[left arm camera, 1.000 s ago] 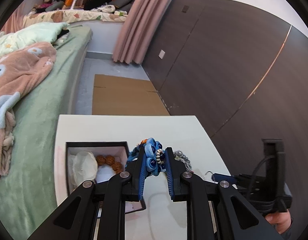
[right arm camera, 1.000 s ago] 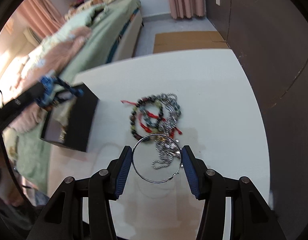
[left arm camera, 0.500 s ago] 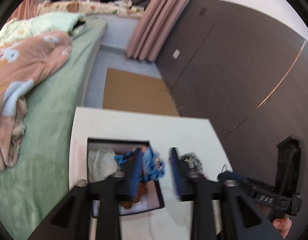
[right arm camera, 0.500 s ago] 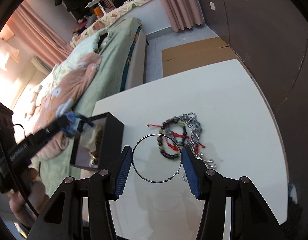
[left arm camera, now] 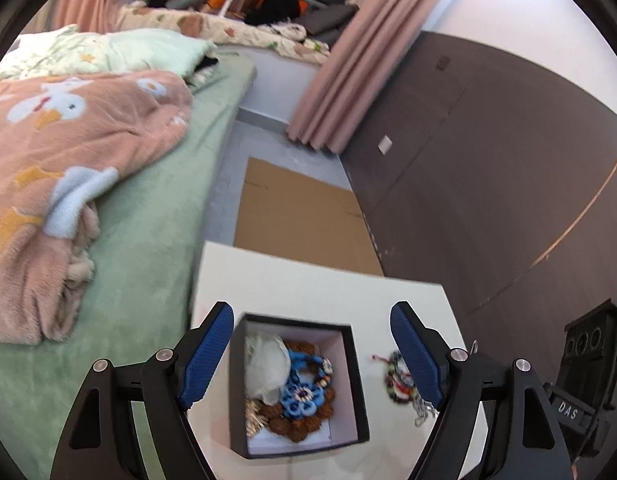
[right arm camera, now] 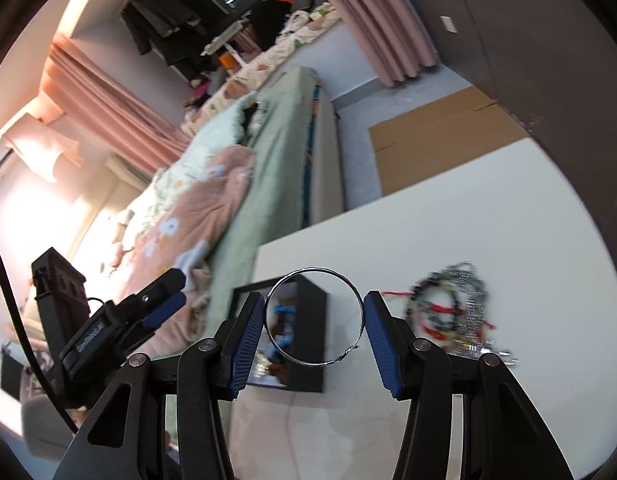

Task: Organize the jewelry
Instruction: 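Lower the silver hoop pendant into the box and open the right tool, then move both tools back over the remaining bracelet pile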

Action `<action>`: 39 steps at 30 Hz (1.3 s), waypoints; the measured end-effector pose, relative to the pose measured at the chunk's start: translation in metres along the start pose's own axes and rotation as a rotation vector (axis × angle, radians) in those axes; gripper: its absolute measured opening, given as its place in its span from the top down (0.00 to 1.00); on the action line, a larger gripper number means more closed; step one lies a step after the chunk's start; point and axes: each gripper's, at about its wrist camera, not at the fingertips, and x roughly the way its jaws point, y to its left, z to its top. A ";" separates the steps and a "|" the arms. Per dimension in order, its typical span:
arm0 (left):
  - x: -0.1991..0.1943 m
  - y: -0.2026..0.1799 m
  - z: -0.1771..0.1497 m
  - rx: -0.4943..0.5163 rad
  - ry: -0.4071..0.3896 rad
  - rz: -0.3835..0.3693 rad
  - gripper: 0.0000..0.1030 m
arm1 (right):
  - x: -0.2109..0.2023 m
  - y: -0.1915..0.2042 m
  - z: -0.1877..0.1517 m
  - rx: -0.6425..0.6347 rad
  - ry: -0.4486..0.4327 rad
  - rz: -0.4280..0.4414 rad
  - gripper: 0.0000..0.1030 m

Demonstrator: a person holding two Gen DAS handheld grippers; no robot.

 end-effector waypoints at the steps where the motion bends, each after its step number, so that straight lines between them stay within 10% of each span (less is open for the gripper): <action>1: -0.002 0.002 0.002 -0.002 -0.006 0.001 0.21 | 0.004 0.005 0.000 -0.003 -0.001 0.013 0.49; 15: -0.004 0.016 0.020 -0.028 -0.041 -0.004 0.21 | 0.067 0.047 -0.001 -0.016 0.072 0.127 0.47; 18: -0.004 0.016 0.019 -0.027 -0.037 -0.004 0.21 | 0.074 0.046 -0.001 -0.005 0.100 0.123 0.24; 39: 0.005 -0.050 -0.016 0.128 0.010 -0.071 0.21 | -0.015 -0.022 -0.003 0.109 -0.008 -0.040 0.21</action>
